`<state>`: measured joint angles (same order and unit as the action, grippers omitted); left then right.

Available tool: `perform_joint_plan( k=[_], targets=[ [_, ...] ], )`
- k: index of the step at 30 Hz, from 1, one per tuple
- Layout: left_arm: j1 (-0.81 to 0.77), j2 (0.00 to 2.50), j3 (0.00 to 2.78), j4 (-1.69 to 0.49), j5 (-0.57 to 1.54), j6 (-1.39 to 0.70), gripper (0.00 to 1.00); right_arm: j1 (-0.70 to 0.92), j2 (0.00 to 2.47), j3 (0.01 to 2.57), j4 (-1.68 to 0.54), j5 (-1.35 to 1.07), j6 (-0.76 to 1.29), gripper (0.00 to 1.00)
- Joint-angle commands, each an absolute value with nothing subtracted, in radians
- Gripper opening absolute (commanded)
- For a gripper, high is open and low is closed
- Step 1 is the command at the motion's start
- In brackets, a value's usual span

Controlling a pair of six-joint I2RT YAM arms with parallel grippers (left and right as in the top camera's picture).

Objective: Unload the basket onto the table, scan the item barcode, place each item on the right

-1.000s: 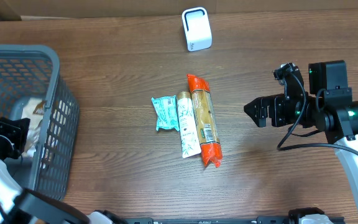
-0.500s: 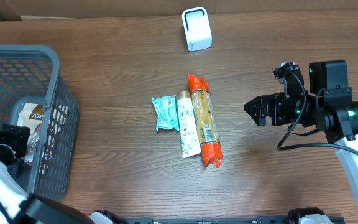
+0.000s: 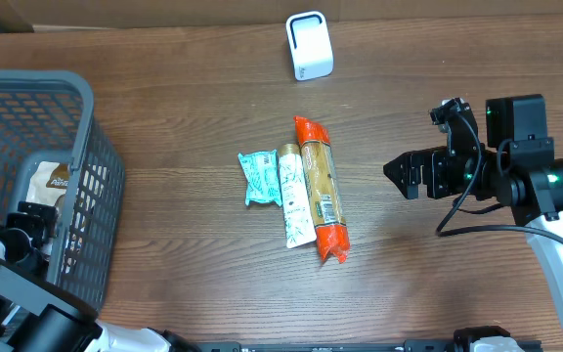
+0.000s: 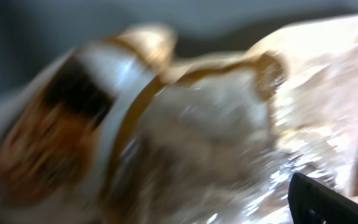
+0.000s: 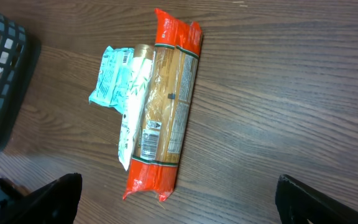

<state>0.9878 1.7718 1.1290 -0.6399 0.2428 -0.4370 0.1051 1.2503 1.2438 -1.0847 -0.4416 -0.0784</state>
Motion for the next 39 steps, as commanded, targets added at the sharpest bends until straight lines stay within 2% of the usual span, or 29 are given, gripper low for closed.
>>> perform_joint_plan(
  k=[1,3,5,7,8,10,12,22,39],
  targets=[
    [0.96,1.839,1.123,-0.606,0.327,-0.366,0.98,0.104,1.248,1.269,-1.079,-0.451,-0.076,1.0],
    [0.949,1.853,1.123,-0.593,0.336,-0.352,0.91,0.104,1.248,1.269,-1.08,-0.451,-0.075,1.0],
    [0.942,1.867,1.123,-0.588,0.332,-0.341,0.76,0.104,1.248,1.269,-1.081,-0.451,-0.075,1.0],
    [0.942,1.881,1.122,-0.59,0.332,-0.335,0.43,0.104,1.248,1.269,-1.083,-0.451,-0.075,1.0],
    [0.942,1.888,1.122,-0.59,0.332,-0.333,0.3,0.104,1.248,1.269,-1.083,-0.451,-0.075,1.0],
    [0.942,1.892,1.122,-0.592,0.333,-0.32,0.15,0.104,1.248,1.269,-1.083,-0.451,-0.075,1.0],
    [0.942,1.892,1.123,-0.593,0.334,-0.316,0.04,0.104,1.248,1.269,-1.083,-0.45,-0.075,1.0],
    [0.943,1.86,1.126,-0.598,0.443,-0.317,0.04,0.104,1.248,1.269,-1.083,-0.451,-0.076,1.0],
    [0.944,1.506,1.133,-0.691,0.439,-0.408,0.04,0.104,1.248,1.269,-1.083,-0.451,-0.076,1.0]
  ],
)
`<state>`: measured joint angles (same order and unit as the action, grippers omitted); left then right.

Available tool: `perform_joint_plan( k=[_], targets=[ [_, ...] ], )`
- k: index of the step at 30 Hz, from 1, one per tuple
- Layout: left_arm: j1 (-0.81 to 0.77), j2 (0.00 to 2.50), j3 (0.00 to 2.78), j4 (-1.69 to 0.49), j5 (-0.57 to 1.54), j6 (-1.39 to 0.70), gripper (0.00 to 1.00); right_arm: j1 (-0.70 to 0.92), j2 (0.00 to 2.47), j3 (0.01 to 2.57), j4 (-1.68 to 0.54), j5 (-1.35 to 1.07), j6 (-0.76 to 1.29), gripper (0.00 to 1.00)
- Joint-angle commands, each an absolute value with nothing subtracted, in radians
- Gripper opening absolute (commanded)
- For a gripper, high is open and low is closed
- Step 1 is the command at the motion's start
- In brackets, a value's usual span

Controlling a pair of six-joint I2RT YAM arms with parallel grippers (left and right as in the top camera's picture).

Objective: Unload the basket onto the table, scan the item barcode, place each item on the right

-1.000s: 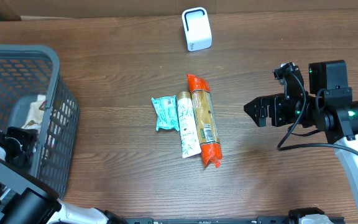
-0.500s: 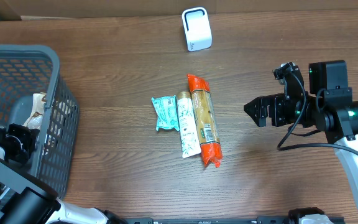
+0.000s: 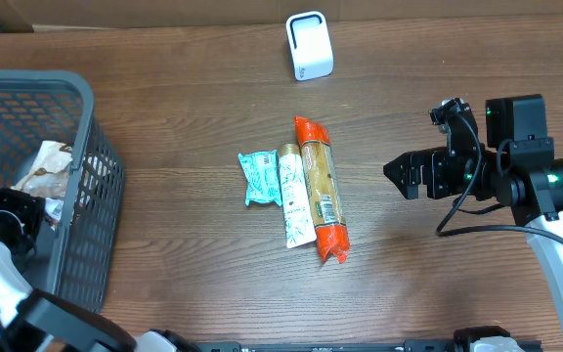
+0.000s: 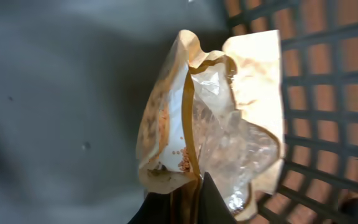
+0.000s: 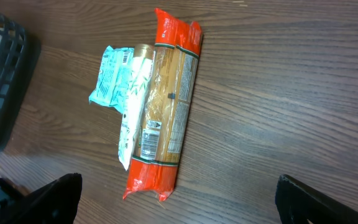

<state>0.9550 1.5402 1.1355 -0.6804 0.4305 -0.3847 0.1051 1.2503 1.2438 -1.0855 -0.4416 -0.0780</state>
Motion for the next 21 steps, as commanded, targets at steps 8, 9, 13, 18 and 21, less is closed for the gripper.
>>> perform_joint_plan(
  k=[8,9,13,18,21],
  targets=[
    [0.944,1.436,1.133,-0.73,0.45,-0.41,0.04,0.104,1.248,1.269,-1.083,-0.451,-0.076,1.0],
    [0.944,1.425,1.133,-0.731,0.453,-0.414,0.04,0.104,1.248,1.269,-1.083,-0.451,-0.076,1.0],
    [0.944,1.364,1.135,-0.733,0.469,-0.427,0.04,0.104,1.248,1.269,-1.083,-0.451,-0.075,1.0],
    [0.944,1.285,1.136,-0.733,0.469,-0.431,0.04,0.104,1.248,1.269,-1.088,-0.45,-0.076,1.0],
    [0.944,1.266,1.136,-0.738,0.467,-0.431,0.04,0.104,1.248,1.269,-1.09,-0.451,-0.075,1.0]
  ],
)
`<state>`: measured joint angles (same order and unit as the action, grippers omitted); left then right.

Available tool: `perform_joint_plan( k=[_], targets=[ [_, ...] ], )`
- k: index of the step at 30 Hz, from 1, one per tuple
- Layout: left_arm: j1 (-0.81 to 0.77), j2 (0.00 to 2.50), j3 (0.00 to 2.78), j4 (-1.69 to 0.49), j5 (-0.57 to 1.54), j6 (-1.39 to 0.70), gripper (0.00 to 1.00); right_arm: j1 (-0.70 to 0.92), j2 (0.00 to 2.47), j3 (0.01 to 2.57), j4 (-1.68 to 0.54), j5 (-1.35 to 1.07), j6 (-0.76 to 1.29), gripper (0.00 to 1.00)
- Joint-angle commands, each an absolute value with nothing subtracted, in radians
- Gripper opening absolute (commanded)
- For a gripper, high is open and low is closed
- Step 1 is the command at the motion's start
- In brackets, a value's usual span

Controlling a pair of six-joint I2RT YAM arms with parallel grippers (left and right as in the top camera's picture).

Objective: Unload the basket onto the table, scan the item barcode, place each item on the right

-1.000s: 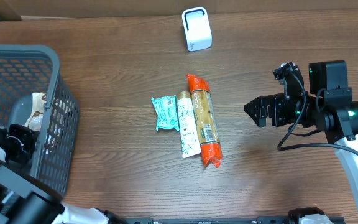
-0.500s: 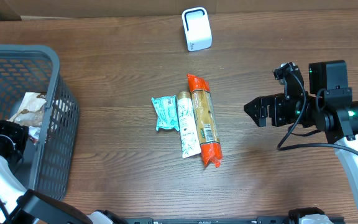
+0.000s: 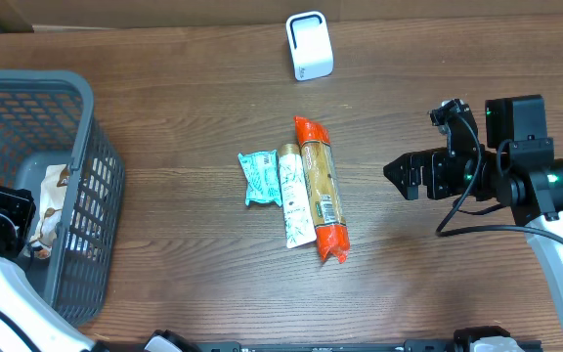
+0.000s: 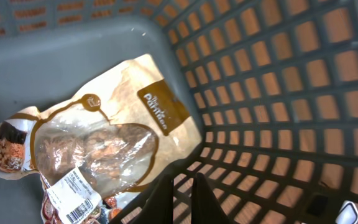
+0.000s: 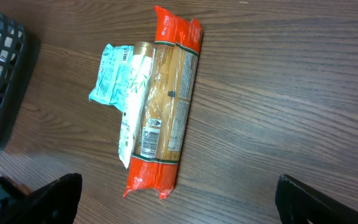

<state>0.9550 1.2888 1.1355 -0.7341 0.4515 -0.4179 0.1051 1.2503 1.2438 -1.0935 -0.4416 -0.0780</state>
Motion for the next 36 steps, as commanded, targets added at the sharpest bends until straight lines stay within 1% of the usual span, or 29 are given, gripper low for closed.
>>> perform_joint_plan(
  k=[1,3,4,5,6,7,8,11,26,36],
  targets=[
    [0.944,1.266,1.136,-0.746,0.465,-0.431,0.04,0.104,1.248,1.269,-1.091,-0.451,-0.076,1.0],
    [0.944,1.272,1.136,-0.771,0.439,-0.43,0.04,0.104,1.248,1.269,-1.091,-0.451,-0.075,1.0],
    [0.944,1.276,1.136,-0.786,0.414,-0.429,0.1,0.104,1.248,1.269,-1.091,-0.451,-0.076,1.0],
    [0.944,1.284,1.136,-0.801,0.384,-0.425,0.2,0.104,1.248,1.269,-1.091,-0.451,-0.076,1.0],
    [0.944,1.293,1.136,-0.813,0.351,-0.423,0.35,0.104,1.248,1.269,-1.091,-0.451,-0.076,1.0],
    [0.944,1.301,1.136,-0.825,0.324,-0.423,0.54,0.104,1.248,1.269,-1.091,-0.451,-0.076,1.0],
    [0.944,1.313,1.136,-0.838,0.3,-0.423,0.69,0.104,1.248,1.269,-1.091,-0.45,-0.076,1.0],
    [0.944,1.35,1.136,-0.869,0.25,-0.435,1.0,0.104,1.248,1.269,-1.09,-0.45,-0.076,1.0],
    [0.962,1.625,1.134,-0.87,0.207,-0.458,1.0,0.104,1.248,1.269,-1.094,-0.45,-0.076,1.0],
    [0.96,1.731,1.134,-0.798,0.197,-0.458,1.0,0.104,1.248,1.269,-1.093,-0.45,-0.076,1.0]
  ],
)
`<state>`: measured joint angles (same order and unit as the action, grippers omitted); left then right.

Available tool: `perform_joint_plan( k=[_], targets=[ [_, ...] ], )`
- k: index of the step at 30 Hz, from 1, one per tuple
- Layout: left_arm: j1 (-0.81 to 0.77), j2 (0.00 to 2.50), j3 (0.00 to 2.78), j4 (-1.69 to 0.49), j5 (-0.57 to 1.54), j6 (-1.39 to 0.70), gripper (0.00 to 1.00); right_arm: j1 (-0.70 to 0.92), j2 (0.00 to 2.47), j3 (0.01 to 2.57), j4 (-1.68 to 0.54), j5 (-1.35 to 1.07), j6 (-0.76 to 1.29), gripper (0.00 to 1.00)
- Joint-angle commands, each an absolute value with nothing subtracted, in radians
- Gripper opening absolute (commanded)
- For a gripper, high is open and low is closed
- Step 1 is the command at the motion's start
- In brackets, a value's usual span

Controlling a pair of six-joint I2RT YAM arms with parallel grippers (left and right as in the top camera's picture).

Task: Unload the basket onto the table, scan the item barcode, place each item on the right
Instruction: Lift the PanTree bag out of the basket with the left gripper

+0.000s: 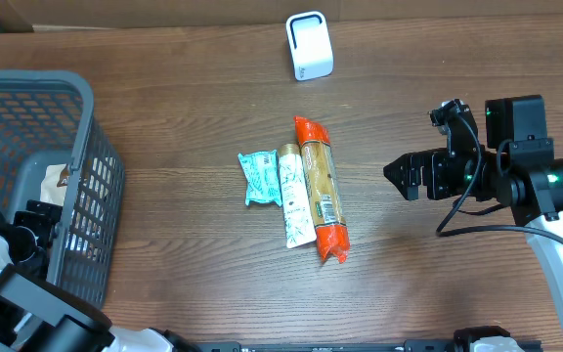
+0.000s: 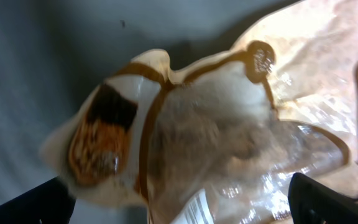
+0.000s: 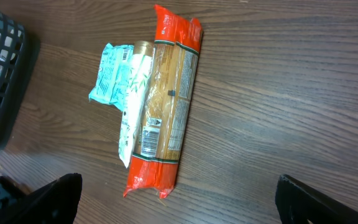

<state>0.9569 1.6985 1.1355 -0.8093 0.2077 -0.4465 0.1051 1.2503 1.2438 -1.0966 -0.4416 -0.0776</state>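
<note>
A tan snack pouch (image 2: 229,118) with a clear window lies on the floor of the grey basket (image 1: 88,137); a white barcode label (image 2: 191,210) shows at its lower edge. My left gripper (image 2: 179,208) is open and close over the pouch, one finger on each side. From overhead the pouch (image 1: 60,180) peeks out beside the left gripper (image 1: 33,231). The white scanner (image 1: 310,46) stands at the far edge. My right gripper (image 1: 405,177) hangs open to the right of the table items, holding nothing.
An orange-ended spaghetti pack (image 1: 321,191), a cream tube (image 1: 294,198) and a teal packet (image 1: 257,177) lie side by side mid-table. The basket's mesh wall (image 1: 101,225) stands between the left gripper and them.
My left gripper was shut and high above the pouch lying in the basket. Now it is open and low, right over the pouch. The right arm has not moved.
My left gripper was first close over the pouch in the basket. Then it was shut on the pouch's edge with the pouch hanging. Then the pouch lay on the basket floor with the gripper shut above it. Now the gripper is open over it again.
</note>
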Motion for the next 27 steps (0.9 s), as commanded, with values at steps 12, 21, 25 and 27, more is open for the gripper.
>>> perform_joint_plan(
  k=[12,21,25,27],
  targets=[
    [0.934,1.866,1.134,-0.705,0.193,-0.459,0.82,0.104,1.248,1.269,-1.095,-0.451,-0.076,1.0],
    [0.908,1.865,1.134,-0.694,0.202,-0.441,0.25,0.104,1.248,1.269,-1.094,-0.451,-0.076,1.0],
    [0.908,1.864,1.135,-0.7,0.208,-0.441,0.24,0.104,1.248,1.269,-1.093,-0.45,-0.076,1.0],
    [0.908,1.861,1.136,-0.706,0.221,-0.441,0.22,0.104,1.248,1.269,-1.094,-0.45,-0.076,1.0]
  ],
)
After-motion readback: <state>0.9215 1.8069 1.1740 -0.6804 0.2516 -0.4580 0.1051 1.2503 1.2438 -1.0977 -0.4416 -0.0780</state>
